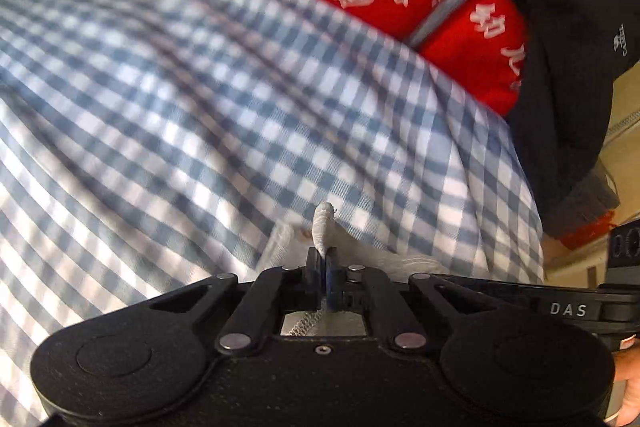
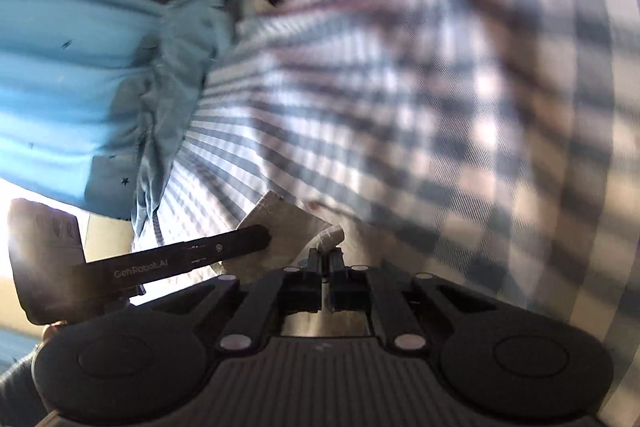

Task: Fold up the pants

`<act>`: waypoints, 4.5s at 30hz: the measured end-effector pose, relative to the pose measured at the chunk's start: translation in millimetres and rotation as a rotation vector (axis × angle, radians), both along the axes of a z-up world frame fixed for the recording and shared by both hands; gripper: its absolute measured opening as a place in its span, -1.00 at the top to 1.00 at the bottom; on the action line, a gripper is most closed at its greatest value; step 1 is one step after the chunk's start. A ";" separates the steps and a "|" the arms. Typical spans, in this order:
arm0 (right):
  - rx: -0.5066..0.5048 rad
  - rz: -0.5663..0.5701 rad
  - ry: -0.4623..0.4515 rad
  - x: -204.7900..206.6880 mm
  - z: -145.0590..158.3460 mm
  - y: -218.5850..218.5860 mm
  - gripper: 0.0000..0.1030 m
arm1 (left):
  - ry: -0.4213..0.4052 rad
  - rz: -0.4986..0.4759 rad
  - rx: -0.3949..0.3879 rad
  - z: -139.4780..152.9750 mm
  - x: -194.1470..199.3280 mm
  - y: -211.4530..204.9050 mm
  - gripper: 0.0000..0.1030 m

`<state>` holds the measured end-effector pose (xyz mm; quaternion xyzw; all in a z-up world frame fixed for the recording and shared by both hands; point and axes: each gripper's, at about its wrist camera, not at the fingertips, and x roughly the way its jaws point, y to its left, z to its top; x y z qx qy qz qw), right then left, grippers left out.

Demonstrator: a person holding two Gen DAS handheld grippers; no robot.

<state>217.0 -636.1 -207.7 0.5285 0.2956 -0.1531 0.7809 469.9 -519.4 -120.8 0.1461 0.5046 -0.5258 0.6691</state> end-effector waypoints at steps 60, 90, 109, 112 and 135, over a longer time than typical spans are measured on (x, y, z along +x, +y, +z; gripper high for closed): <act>-0.476 0.402 0.220 23.5 45.0 75.2 -0.92 | -0.139 0.765 -0.054 32.2 -62.3 234.3 -0.87; -0.244 1.131 0.249 319.3 33.2 458.8 0.22 | -0.082 1.454 0.228 -7.4 -101.4 711.0 0.44; -0.446 1.009 0.135 287.7 52.9 460.7 0.25 | -0.192 1.482 0.207 8.2 -104.1 715.2 -0.23; -0.532 0.986 0.119 252.2 64.7 449.2 -0.42 | -0.250 1.453 0.202 21.7 -105.3 700.6 -0.51; -0.630 0.617 0.324 2.2 41.3 264.8 -0.99 | -0.146 1.244 0.585 0.3 -129.3 563.3 -0.94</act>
